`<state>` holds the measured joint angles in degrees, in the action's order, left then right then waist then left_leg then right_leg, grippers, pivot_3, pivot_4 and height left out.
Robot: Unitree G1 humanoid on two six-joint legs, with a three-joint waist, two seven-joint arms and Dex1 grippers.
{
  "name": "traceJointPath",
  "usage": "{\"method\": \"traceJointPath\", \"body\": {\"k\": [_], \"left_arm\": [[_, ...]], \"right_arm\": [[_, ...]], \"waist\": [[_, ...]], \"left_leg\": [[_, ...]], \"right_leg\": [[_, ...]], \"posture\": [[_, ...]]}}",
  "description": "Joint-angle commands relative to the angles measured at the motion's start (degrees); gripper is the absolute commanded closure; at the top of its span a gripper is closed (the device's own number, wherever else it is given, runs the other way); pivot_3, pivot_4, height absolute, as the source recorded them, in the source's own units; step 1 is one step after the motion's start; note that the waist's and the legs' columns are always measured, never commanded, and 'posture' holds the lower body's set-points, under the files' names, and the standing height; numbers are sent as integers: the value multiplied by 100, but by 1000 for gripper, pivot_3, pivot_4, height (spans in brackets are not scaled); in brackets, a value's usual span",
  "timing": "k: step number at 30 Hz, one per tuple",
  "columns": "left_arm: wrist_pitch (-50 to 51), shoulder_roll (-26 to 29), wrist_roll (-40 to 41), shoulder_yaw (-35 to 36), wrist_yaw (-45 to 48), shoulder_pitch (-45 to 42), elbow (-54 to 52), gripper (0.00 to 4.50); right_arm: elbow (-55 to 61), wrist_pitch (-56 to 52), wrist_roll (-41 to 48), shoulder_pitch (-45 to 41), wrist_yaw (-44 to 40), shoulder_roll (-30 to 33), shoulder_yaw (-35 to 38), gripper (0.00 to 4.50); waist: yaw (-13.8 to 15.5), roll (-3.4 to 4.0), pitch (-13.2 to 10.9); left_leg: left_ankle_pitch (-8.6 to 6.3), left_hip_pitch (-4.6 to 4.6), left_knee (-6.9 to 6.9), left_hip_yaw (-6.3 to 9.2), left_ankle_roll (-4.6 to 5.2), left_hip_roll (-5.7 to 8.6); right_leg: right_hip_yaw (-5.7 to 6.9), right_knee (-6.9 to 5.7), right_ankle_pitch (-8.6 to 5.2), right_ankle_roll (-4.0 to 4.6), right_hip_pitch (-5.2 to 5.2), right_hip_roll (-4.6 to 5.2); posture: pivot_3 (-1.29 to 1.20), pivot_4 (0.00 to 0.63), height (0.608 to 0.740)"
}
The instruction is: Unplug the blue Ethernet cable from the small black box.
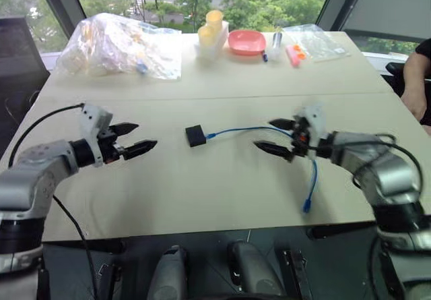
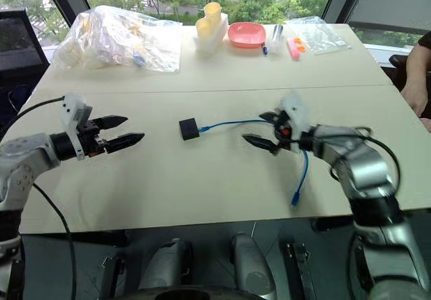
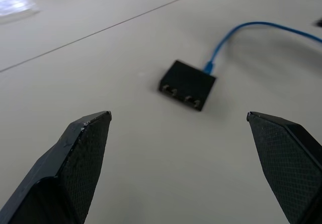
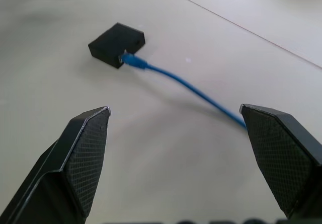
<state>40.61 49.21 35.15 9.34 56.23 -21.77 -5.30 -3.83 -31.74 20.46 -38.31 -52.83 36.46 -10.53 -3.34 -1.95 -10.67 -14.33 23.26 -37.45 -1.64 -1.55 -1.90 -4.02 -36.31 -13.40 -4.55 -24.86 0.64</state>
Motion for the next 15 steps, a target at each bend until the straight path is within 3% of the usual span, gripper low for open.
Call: {"method": "traceJointPath", "body": {"k": [1, 5, 8, 15], "left_arm": [[21, 460, -1, -303, 933, -296, 249, 19], [-219, 541, -232, -381, 1102, -738, 743, 19], [-132, 502, -141, -143, 980, -821, 773, 19], [230, 315, 166, 392, 446, 99, -115, 19]], "right_arm": [[-1931, 885, -681, -1171, -887, -601, -691, 171], [-4328, 1781, -1202, -2356, -1623, -1382, -965, 171], [-5839, 2473, -1641, -3002, -1726, -1861, -1009, 171], [-7139, 3025, -2321, -3346, -1329, -2570, -890, 171]], "waist": [[-57, 1, 0], [-50, 0, 0], [-65, 0, -1], [-82, 0, 0]], "left_leg": [[0, 0, 3, 1, 0, 0], [0, 14, 23, 8, 0, 2], [0, 33, 25, 8, 0, 3], [-1, 32, 34, 8, -2, -3]], "right_leg": [[0, -3, 0, -1, -1, -1], [6, -6, 9, -27, -19, 1], [9, -7, 10, -30, -37, 5], [8, -14, 10, -32, -46, 26]], "posture": [[0, 150, 735], [0, 150, 735], [0, 150, 735], [0, 150, 735]]}}
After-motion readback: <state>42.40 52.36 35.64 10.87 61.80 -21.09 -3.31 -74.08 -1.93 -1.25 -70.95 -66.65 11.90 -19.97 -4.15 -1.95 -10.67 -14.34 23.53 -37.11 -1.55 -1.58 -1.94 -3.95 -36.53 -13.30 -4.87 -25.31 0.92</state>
